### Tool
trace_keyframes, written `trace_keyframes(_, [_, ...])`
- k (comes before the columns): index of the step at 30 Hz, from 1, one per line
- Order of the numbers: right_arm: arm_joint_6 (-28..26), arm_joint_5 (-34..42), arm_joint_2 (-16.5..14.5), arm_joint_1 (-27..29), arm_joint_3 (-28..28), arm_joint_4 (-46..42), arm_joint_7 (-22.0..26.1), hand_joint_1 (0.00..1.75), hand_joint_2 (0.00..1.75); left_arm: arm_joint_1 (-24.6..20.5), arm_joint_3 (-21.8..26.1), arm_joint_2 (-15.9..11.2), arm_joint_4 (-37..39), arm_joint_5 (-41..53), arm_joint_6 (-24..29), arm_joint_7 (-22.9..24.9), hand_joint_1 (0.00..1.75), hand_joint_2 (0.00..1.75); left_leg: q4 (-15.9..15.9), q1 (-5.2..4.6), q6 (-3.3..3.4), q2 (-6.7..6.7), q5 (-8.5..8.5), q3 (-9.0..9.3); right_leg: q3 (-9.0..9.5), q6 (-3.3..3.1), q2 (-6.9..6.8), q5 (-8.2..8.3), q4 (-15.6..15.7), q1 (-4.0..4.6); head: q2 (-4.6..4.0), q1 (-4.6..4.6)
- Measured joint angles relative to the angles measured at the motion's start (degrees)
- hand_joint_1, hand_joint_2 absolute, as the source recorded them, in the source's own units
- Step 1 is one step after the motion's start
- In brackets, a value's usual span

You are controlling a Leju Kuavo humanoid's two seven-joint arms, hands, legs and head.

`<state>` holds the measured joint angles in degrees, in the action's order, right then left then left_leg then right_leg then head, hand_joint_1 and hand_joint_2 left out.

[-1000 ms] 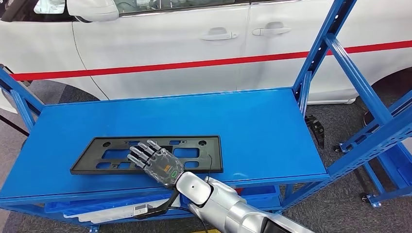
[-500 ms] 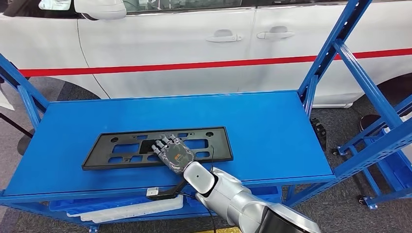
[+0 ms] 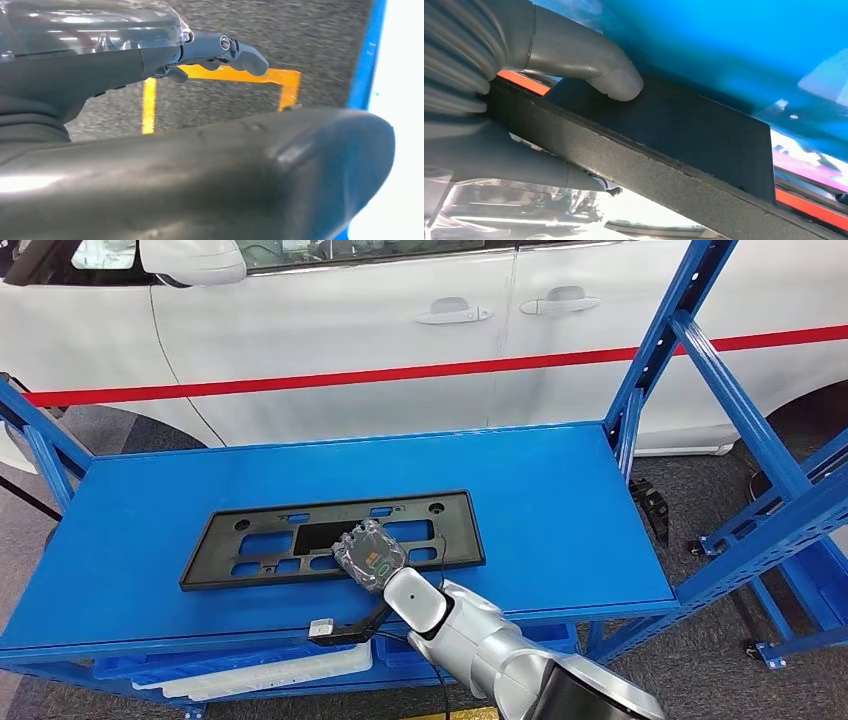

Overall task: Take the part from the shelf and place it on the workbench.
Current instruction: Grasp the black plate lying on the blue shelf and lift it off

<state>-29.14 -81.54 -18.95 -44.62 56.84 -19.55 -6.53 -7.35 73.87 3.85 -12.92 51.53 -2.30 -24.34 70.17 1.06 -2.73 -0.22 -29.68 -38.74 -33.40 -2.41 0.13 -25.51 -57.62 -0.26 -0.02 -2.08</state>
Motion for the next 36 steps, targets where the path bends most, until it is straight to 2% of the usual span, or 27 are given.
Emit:
trace_keyframes(2, [-0.2,0.0,0.0,-0.1,-0.7,0.0,0.3,1.75,1.75,-0.1,-0.3,0.0,0.0,0.0,-0.1,-1.0,0.0,0.0,-8.6,-0.06,0.36,0.03,3.79,4.03,0.29,0.33,0.06,-0.22,-0.1,0.12,0.0,0.01])
trace_keyframes(3, [-0.3,0.0,0.1,-0.1,-1.0,0.1,0.5,1.75,1.75,-0.1,-0.4,-0.1,0.0,0.0,-0.1,-1.3,0.0,0.0,-11.5,-0.16,0.67,0.0,4.68,5.37,0.26,0.58,0.1,-0.25,-0.1,0.21,0.0,0.01])
trace_keyframes(4, [-0.6,0.1,0.1,-0.1,-1.3,0.1,0.7,1.75,1.75,-0.1,-0.6,-0.1,0.0,0.0,-0.1,-1.6,0.0,0.0,-12.9,-0.29,0.99,-0.03,4.84,5.96,0.14,0.83,0.15,-0.23,-0.1,0.29,0.0,0.01])
trace_keyframes(6, [-1.5,0.7,0.2,-0.1,-2.0,0.1,1.5,1.75,1.75,0.0,-0.8,-0.1,0.0,0.0,-0.1,-1.8,0.0,0.0,-13.2,-0.4,1.72,-0.1,4.79,5.91,-0.05,1.46,0.23,-0.1,-0.1,0.33,0.0,0.01])
trace_keyframes(8, [-3.2,2.1,0.2,-0.2,-3.3,0.0,3.2,1.75,1.75,0.0,-0.9,-0.1,0.0,-0.1,-0.1,-1.8,0.0,0.0,-13.6,-0.19,2.49,-0.01,5.1,6.02,-0.49,2.08,0.21,-1.05,-1.2,0.28,0.0,0.02])
trace_keyframes(9, [-4.3,3.0,0.3,-0.2,-4.0,-0.3,4.2,1.75,1.75,0.1,-1.0,-0.1,0.0,-0.1,-0.1,-1.8,0.0,0.0,-13.8,-0.06,2.87,0.05,5.25,6.08,-1.39,2.31,0.19,-2.37,-3.2,0.26,0.0,0.02])
trace_keyframes(10, [-5.5,4.1,0.3,-0.1,-5.0,-0.6,5.5,1.75,1.75,0.1,-1.0,-0.1,0.0,-0.1,-0.1,-1.9,0.0,0.0,-13.8,-0.03,3.1,0.11,5.31,6.08,-2.91,2.46,0.17,-4.2,-6.5,0.18,0.0,0.02])
trace_keyframes(12, [-7.9,7.5,0.6,0.2,-7.3,-2.1,9.4,1.75,1.75,0.3,-1.1,-0.1,0.0,-0.2,-0.1,-2.2,0.0,0.0,-13.8,-0.07,3.3,0.15,5.29,5.97,-6.81,2.68,0.16,-7.56,-14.4,0.08,0.0,0.02])
trace_keyframes(13, [-8.8,9.9,0.9,0.5,-8.7,-3.4,12.0,1.75,1.75,0.4,-1.1,-0.1,0.0,-0.2,-0.1,-2.3,0.0,0.0,-13.7,-0.09,3.3,0.15,5.26,5.96,-8.04,2.75,0.15,-7.99,-16.8,0.02,0.0,0.02])
trace_keyframes(14, [-9.4,12.5,1.2,0.8,-10.2,-5.0,15.1,1.75,1.75,0.5,-1.1,-0.1,0.0,-0.2,-0.1,-2.4,0.0,0.0,-13.6,-0.09,3.27,0.13,5.21,5.97,-8.25,2.75,0.15,-7.32,-17.0,-0.03,0.0,0.02])
trace_keyframes(15, [-9.7,15.2,1.4,1.1,-11.6,-6.6,18.2,1.75,1.75,0.6,-1.1,-0.1,0.0,-0.1,-0.1,-2.5,0.0,0.0,-13.5,-0.09,3.2,0.11,5.13,6.0,-7.26,2.67,0.14,-5.63,-14.7,-0.07,0.0,0.02])
trace_keyframes(17, [-10.1,20.5,1.7,1.5,-14.1,-9.5,24.1,1.75,1.75,0.7,-1.2,-0.1,0.0,-0.1,-0.1,-2.5,0.0,0.0,-13.1,-0.14,2.87,0.04,4.86,5.97,-3.59,2.27,0.14,-1.82,-7.0,-0.03,0.0,0.02])
trace_keyframes(18, [-10.2,22.8,1.8,1.8,-15.2,-11.2,26.4,1.75,1.75,0.7,-1.2,-0.1,0.0,-0.1,-0.1,-2.4,0.0,0.0,-12.8,-0.29,2.61,0.02,4.7,5.81,-2.17,2.02,0.14,-0.68,-3.8,0.04,0.0,0.02])
trace_keyframes(19, [-10.1,24.9,1.9,2.5,-16.3,-13.3,28.4,1.75,1.75,0.7,-1.2,-0.1,0.0,-0.1,0.0,-2.3,0.0,0.0,-12.6,-0.4,2.33,0.0,4.6,5.62,-1.42,1.79,0.16,-0.22,-2.0,0.12,0.0,0.02])
trace_keyframes(21, [-8.4,30.3,2.6,4.8,-18.7,-19.7,31.6,1.75,1.75,0.8,-1.2,-0.1,0.0,0.0,-0.1,-2.2,0.0,0.0,-12.4,-0.53,1.75,-0.04,4.54,5.35,-1.36,1.28,0.18,-0.22,-1.2,0.24,0.0,0.02])
trace_keyframes(23, [-4.1,40.6,4.1,7.8,-20.8,-28.7,35.9,1.75,1.75,1.0,-1.2,-0.2,0.0,-0.1,-0.6,-2.1,0.0,0.0,-11.8,-0.37,1.2,-0.04,3.83,4.98,-1.33,0.67,0.05,-0.09,-1.0,0.07,0.0,0.02])
trace_keyframes(24, [-1.1,47.3,4.8,9.2,-21.7,-33.6,38.4,1.75,1.75,1.0,-1.2,-0.2,0.0,-0.2,-0.9,-2.1,0.0,0.0,-10.1,-0.3,0.93,-0.02,2.68,4.29,-1.28,0.36,-0.04,-0.03,-0.8,-0.05,0.0,0.01])
trace_keyframes(25, [2.2,54.1,5.5,10.4,-22.4,-38.3,40.7,1.75,1.75,1.1,-1.2,-0.2,0.0,-0.4,-1.1,-2.1,0.0,0.0,-7.3,-0.24,0.69,0.02,0.98,3.06,-1.23,0.13,-0.11,-0.03,-0.8,-0.11,0.0,0.01])
trace_keyframes(27, [10.7,67.1,7.2,13.0,-23.9,-47.5,44.1,1.75,1.75,1.1,-1.2,-0.3,0.0,-0.6,-1.2,-2.1,0.0,0.0,0.4,-0.17,0.37,0.05,-2.58,-0.33,-1.19,-0.12,-0.15,-0.13,-0.8,-0.02,0.0,0.0])
trace_keyframes(28, [15.4,72.8,8.2,14.4,-24.7,-51.9,45.1,1.75,1.75,1.2,-1.2,-0.4,0.0,-0.7,-1.2,-2.1,0.0,0.0,3.1,-0.15,0.31,0.05,-3.37,-1.64,-1.16,-0.15,-0.16,-0.19,-0.8,0.02,0.0,0.0])
trace_keyframes(29, [20.4,78.2,9.1,15.9,-25.4,-56.2,45.7,1.75,1.75,1.3,-1.2,-0.4,0.0,-0.8,-1.3,-2.0,0.0,0.0,3.9,-0.15,0.36,0.05,-3.06,-2.07,-1.11,-0.16,-0.13,-0.27,-0.9,0.06,0.0,0.0])
trace_keyframes(30, [25.2,83.0,9.9,17.0,-26.1,-60.2,45.9,1.75,1.75,1.5,-1.1,-0.4,0.0,-1.0,-1.3,-2.0,0.0,0.0,2.3,-0.15,0.51,0.05,-1.63,-1.39,-1.0,-0.12,-0.04,-0.36,-0.9,0.08,0.0,0.0])
trace_keyframes(32, [33.8,90.3,11.1,18.7,-27.4,-67.0,45.5,1.75,1.75,1.6,-1.1,-0.4,0.0,-1.4,-1.5,-2.1,0.0,0.0,-5.4,-0.28,1.2,0.05,2.43,2.28,-0.6,0.06,0.19,-0.61,-0.9,0.1,0.0,0.01])
trace_keyframes(33, [37.1,92.8,11.6,19.2,-27.9,-69.8,45.2,1.75,1.75,1.6,-1.1,-0.4,0.0,-1.5,-1.6,-2.1,0.0,0.0,-8.9,-0.46,1.61,0.05,3.75,4.03,-0.44,0.25,0.27,-0.72,-0.9,0.16,0.0,0.01])
trace_keyframes(34, [39.6,94.6,12.1,19.7,-28.3,-72.2,44.8,1.75,1.75,1.6,-1.0,-0.4,0.0,-1.6,-1.7,-2.2,0.0,0.0,-11.2,-0.65,1.96,0.05,4.28,5.17,-0.39,0.49,0.31,-0.77,-0.9,0.19,0.0,0.01])
trace_keyframes(36, [42.5,96.4,12.8,20.9,-28.9,-75.6,44.5,1.75,1.75,1.6,-1.0,-0.5,0.0,-1.7,-1.8,-2.2,0.0,0.0,-12.5,-0.96,2.39,-0.02,4.11,5.73,-0.44,1.11,0.29,-0.73,-0.8,0.19,0.0,0.01])
